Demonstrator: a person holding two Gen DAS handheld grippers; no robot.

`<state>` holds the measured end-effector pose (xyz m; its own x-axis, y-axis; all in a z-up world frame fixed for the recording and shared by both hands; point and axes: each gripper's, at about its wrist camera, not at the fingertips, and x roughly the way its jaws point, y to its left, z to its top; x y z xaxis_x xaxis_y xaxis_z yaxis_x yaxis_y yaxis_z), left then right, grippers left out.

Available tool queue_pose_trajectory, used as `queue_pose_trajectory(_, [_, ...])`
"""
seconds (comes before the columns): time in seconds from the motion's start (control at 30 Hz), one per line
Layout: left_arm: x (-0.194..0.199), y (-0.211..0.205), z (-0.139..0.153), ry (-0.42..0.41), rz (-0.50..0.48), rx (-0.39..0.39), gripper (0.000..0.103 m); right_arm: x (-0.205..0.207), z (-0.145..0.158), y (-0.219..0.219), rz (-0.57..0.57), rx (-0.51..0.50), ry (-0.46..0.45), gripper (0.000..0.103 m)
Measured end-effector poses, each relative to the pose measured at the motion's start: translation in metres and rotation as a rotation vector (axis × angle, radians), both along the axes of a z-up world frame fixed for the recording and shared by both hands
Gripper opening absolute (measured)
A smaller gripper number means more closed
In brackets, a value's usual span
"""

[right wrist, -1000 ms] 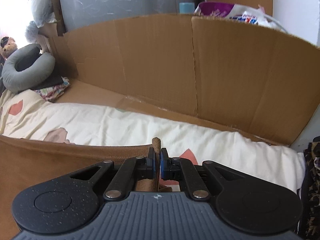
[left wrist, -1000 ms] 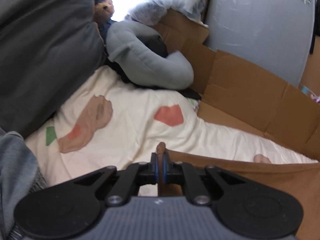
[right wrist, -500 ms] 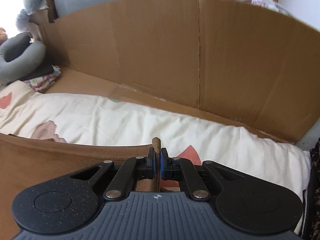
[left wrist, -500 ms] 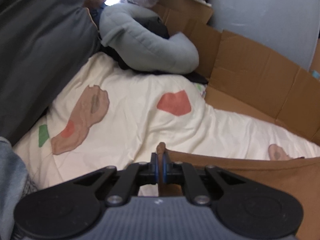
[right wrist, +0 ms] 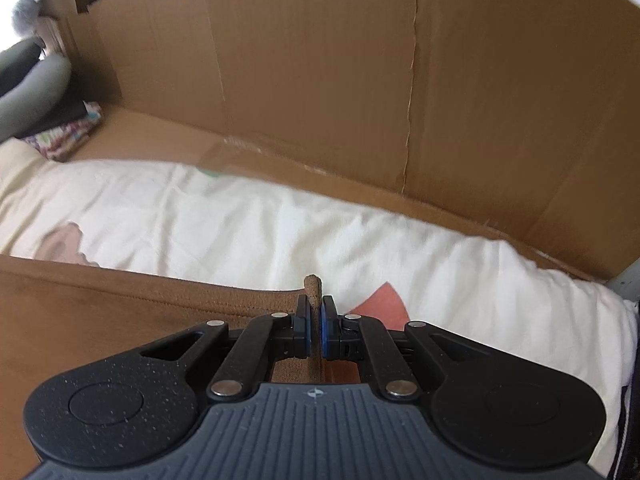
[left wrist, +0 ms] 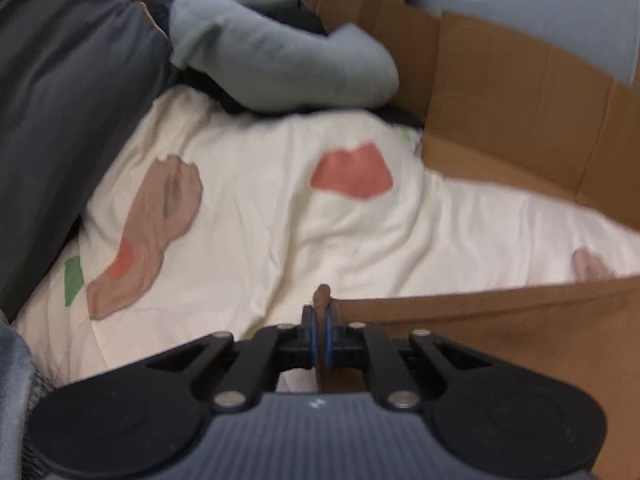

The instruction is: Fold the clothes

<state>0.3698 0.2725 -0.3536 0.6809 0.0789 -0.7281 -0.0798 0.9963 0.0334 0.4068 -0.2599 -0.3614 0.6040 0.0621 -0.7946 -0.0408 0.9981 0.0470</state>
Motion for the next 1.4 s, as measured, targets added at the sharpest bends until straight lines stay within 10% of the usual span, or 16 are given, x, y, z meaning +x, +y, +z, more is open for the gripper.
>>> queue_pose_trajectory(0.23, [0.008,-0.001,-0.002,0.048,0.023,0.009,0.012,0.006,-0.005,-0.004,-0.026,0.064,0.035,0.007])
queue_pose_trajectory(0.37, [-0.003,-0.010,0.020,0.031,-0.025,0.013,0.030,-0.005,0.015,-0.009,-0.017,0.096,-0.008,0.048])
queue_pose_trajectory(0.63, [-0.046,-0.039,0.054,-0.017,-0.110,-0.034,0.048,-0.038,0.045,-0.002,0.077,0.150,-0.029,0.048])
queue_pose_trajectory(1.4, [-0.183,-0.122,0.027,0.096,-0.127,-0.123,0.050,-0.176,0.030,0.057,0.289,0.158,0.104,0.048])
